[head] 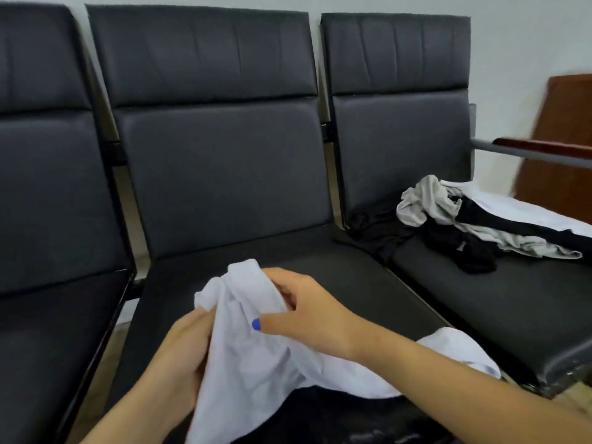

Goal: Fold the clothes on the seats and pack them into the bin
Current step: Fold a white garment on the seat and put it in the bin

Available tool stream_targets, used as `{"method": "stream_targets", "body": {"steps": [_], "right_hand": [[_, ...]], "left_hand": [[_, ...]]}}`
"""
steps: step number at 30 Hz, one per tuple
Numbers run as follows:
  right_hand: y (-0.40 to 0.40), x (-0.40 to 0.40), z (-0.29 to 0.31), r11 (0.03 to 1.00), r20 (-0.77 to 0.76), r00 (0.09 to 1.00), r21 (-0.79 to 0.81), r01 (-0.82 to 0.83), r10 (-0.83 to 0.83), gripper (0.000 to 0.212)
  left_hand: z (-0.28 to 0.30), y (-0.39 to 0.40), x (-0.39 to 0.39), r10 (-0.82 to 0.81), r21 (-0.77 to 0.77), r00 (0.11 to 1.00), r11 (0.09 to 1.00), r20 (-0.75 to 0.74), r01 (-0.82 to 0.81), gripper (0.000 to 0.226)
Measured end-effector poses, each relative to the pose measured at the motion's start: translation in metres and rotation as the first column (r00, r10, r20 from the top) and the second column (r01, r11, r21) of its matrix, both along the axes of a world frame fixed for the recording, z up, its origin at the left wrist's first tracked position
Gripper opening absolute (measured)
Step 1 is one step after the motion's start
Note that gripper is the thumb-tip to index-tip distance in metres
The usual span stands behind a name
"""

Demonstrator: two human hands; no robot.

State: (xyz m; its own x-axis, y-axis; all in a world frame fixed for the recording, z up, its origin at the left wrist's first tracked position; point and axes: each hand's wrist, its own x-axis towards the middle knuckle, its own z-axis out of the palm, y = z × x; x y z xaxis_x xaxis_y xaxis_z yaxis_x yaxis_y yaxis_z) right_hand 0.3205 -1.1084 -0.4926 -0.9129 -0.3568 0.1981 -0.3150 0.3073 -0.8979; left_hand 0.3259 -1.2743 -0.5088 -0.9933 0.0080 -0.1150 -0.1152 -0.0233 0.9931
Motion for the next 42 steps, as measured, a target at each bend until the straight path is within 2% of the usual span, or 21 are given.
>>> {"method": "stream_targets", "body": {"steps": [3,6,11,13,15,18,22,24,26,30,34,36,38,40,42], "right_hand": [[0.002,-0.005,-0.002,0.994,-0.085,0.996,0.112,0.017,-0.007,0.076],[0.011,-0.017,-0.007,0.988,-0.126,0.99,0.129,0.081,-0.065,0.084],[0.028,-0.039,-0.018,0.96,-0.234,0.962,0.205,0.191,-0.141,0.08],[0.034,-0.046,-0.023,0.933,-0.311,0.936,0.26,0.25,-0.164,0.078],[0.041,-0.053,-0.028,0.914,-0.322,0.922,0.267,0.306,-0.215,0.074],[0.055,-0.062,-0.033,0.884,-0.31,0.904,0.269,0.381,-0.295,0.066],[0.077,-0.071,-0.041,0.79,-0.399,0.858,0.386,0.477,-0.323,0.046],[0.087,-0.073,-0.046,0.758,-0.409,0.854,0.428,0.492,-0.323,0.04],[0.092,-0.072,-0.047,0.758,-0.452,0.834,0.407,0.509,-0.318,0.038],[0.095,-0.07,-0.042,0.762,-0.643,0.673,0.208,0.613,-0.365,0.035],[0.099,-0.067,-0.032,0.783,-0.607,0.643,0.054,0.619,-0.467,0.041],[0.099,-0.062,-0.028,0.803,-0.499,0.694,-0.004,0.596,-0.518,0.047],[0.097,-0.057,-0.027,0.816,-0.345,0.766,0.0,0.578,-0.542,0.048],[0.096,-0.056,-0.026,0.837,-0.252,0.817,0.048,0.545,-0.518,0.047],[0.097,-0.055,-0.023,0.892,-0.114,0.893,0.073,0.445,-0.436,0.048]], "left_hand": [[-0.003,-0.013,-0.002,0.073,0.062,0.997,0.995,0.007,-0.073,0.025],[-0.002,-0.028,0.001,0.188,0.136,0.982,0.972,0.029,-0.19,0.022],[0.003,-0.043,0.002,0.327,0.114,0.944,0.94,-0.041,-0.321,0.021],[0.002,-0.043,0.001,0.35,0.099,0.934,0.934,-0.073,-0.342,0.021],[0.004,-0.042,0.001,0.352,0.099,0.928,0.935,-0.124,-0.341,0.022],[0.005,-0.043,-0.002,0.424,0.171,0.89,0.901,-0.167,-0.398,0.02],[0.009,-0.046,-0.012,0.544,0.284,0.823,0.825,-0.164,-0.489,0.018],[0.01,-0.044,-0.015,0.581,0.284,0.793,0.803,-0.184,-0.524,0.02],[0.01,-0.041,-0.016,0.619,0.215,0.748,0.785,-0.24,-0.581,0.022],[0.01,-0.034,-0.015,0.611,0.182,0.728,0.79,-0.311,-0.585,0.021],[0.014,-0.037,-0.013,0.656,0.359,0.738,0.734,-0.157,-0.576,0.019],[0.012,-0.043,-0.014,0.613,0.422,0.789,0.725,-0.036,-0.544,0.015],[0.013,-0.043,-0.01,0.541,0.421,0.84,0.753,0.043,-0.506,0.028],[0.014,-0.037,-0.008,0.487,0.373,0.87,0.795,0.076,-0.477,0.023],[0.018,-0.031,-0.003,0.415,0.293,0.906,0.859,0.08,-0.419,0.025]]}}
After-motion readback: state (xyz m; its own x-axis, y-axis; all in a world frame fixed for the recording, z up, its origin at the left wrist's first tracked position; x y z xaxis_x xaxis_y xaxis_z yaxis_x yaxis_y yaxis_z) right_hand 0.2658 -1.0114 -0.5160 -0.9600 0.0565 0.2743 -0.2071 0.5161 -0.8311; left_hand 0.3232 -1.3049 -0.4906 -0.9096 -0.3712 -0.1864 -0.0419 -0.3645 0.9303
